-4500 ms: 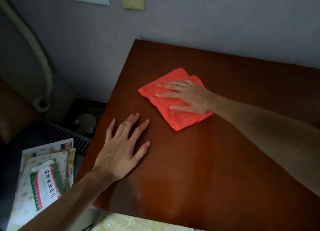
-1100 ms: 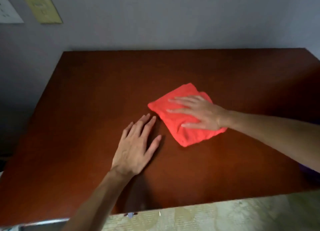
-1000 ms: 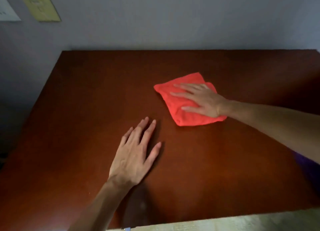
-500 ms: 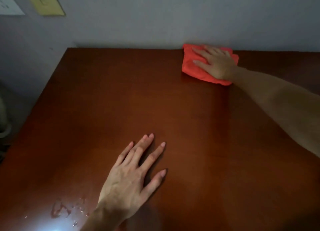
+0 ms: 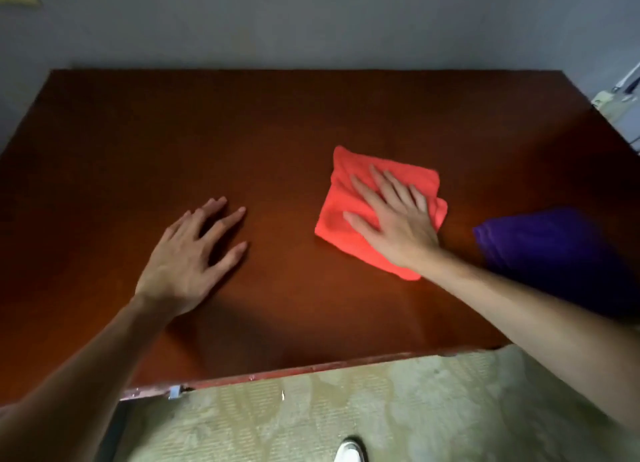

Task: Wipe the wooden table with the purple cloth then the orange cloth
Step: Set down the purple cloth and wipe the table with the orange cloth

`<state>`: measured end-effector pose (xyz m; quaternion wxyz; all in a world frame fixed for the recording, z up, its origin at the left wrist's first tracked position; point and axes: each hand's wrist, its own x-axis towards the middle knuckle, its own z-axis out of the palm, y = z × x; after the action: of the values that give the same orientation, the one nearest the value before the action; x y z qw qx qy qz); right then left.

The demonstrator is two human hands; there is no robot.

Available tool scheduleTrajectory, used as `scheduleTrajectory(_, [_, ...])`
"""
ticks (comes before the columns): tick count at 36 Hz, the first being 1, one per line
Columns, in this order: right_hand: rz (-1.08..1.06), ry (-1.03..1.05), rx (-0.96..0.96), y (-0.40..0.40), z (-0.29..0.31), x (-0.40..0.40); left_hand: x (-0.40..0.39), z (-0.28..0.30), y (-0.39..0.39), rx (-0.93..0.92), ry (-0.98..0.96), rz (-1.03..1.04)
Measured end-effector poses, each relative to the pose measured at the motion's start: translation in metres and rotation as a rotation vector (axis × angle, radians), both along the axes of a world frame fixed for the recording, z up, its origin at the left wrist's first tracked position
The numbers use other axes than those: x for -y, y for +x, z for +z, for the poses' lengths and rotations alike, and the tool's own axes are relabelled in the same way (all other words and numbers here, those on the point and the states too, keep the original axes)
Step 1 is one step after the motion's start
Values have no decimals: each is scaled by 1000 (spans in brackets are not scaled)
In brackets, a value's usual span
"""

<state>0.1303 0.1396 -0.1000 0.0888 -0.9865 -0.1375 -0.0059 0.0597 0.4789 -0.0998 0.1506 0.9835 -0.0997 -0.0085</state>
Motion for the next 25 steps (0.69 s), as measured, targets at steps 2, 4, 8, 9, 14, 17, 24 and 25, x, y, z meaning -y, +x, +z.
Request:
scheduleTrajectory(2, [62, 4, 22, -46, -3, 14, 1, 1, -2, -4, 6, 8])
scheduleTrajectory(4, [143, -19, 38, -84, -3, 29, 1, 2, -5, 14, 26, 24])
scheduleTrajectory(8, [345, -87, -1, -112, 3, 62, 16, 4, -10, 66, 61, 54])
scheduleTrajectory(9, [380, -93, -8, -110, 4, 67, 24, 4, -12, 86, 53, 59])
scheduleTrajectory(14, [547, -117, -23, -80, 9, 76, 82, -1, -11, 136, -16, -41])
scheduleTrajectory(17, [658, -136, -49, -44, 11, 80, 93, -2, -2, 144, 4, -127])
scheduleTrajectory(24, [817, -205, -34, 78, 16, 82, 97, -1, 15, 108, 44, -164])
scheduleTrajectory(25, [818, -211, -21, 96, 15, 83, 101, -1, 19, 98, 35, -159])
